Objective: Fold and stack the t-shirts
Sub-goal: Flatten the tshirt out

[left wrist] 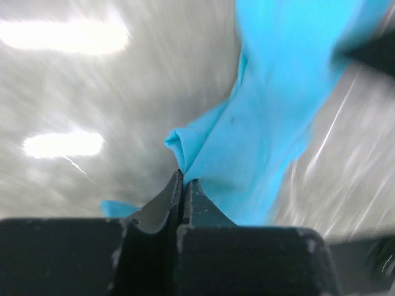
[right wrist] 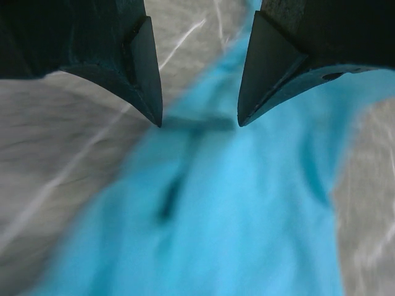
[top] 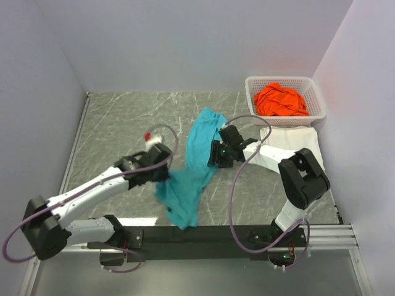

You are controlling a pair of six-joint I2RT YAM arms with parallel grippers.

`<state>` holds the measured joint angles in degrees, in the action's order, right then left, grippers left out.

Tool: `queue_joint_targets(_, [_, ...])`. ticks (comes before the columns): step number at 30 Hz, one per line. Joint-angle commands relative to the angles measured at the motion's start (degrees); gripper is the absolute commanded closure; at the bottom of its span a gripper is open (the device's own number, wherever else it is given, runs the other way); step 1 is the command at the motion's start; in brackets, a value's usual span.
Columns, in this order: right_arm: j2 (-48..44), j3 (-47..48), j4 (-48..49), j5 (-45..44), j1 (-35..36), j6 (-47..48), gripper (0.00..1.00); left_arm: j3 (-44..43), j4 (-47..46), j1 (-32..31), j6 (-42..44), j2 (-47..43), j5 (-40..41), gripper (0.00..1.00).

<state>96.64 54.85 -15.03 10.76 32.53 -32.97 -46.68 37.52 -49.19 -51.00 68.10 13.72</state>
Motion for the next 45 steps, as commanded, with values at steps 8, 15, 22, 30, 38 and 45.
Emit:
queue_joint_targets(8, [-14.4,-0.4,2.7,-0.7,1.0,6.2,0.39,-16.2,3.5,11.8,15.8,-5.4,11.7,0.99])
queue_joint_targets(15, [-20.2,-4.7,2.1,-4.2,2.2,5.2,0.39,-18.2,4.1,11.9,16.4,-5.5,8.3,0.99])
queue_joint_targets(22, [-21.9,-3.3,-2.2,-10.7,1.0,7.5,0.39,-9.8,7.1,11.5,9.0,-13.5,-5.5,0.98])
queue_joint_targets(30, [-17.1,1.2,-2.7,-12.0,-1.9,9.2,0.38,14.7,-11.8,-3.4,-6.8,-18.5,-18.5,0.71])
queue_joint_targets(38, [-7.1,9.0,-3.2,-11.4,-3.6,10.4,0.38,7.6,-6.9,-9.3,-11.3,-13.2,-3.4,0.32])
queue_joint_targets(45, [4.7,18.9,-5.0,-11.1,-3.8,10.8,0.37,12.7,-3.8,-2.2,-16.2,-20.5,2.0,0.19])
